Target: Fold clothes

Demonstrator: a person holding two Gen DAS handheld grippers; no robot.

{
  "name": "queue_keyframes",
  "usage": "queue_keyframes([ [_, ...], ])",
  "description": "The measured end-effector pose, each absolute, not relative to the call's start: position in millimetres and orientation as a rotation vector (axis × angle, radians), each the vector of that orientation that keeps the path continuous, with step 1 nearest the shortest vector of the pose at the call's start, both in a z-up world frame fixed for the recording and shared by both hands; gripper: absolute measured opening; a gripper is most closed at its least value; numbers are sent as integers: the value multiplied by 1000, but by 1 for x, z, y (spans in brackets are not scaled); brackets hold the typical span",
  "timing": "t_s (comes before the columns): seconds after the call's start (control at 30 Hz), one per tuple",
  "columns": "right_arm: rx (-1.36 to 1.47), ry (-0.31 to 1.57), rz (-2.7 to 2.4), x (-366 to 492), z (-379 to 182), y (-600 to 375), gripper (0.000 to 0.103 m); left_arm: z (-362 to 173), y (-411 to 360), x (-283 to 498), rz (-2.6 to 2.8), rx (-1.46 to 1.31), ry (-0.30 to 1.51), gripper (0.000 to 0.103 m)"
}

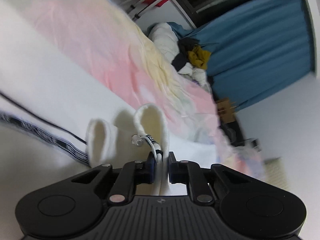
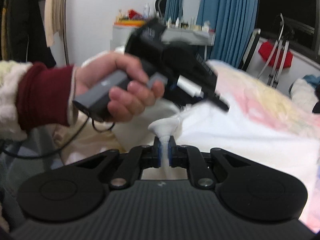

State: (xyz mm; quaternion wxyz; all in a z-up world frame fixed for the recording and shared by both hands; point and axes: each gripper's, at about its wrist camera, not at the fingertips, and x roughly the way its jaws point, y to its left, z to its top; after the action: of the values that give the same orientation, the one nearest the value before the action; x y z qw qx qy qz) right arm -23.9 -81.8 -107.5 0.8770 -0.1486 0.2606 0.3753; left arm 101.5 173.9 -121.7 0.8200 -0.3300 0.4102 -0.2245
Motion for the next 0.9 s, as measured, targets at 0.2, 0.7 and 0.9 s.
queue_keyframes([
  [0.2,-392,695,759,-7,-150,-58,11,-133,160,101,-394,-565,926,17],
  [0.7,-426,618,814,-25,-123,-70,11,-126,161,97,-327,-428,934,72],
  [0.9,-437,648,786,-15,-137,-61,11,-117,157,96,-326,-373,877,34],
])
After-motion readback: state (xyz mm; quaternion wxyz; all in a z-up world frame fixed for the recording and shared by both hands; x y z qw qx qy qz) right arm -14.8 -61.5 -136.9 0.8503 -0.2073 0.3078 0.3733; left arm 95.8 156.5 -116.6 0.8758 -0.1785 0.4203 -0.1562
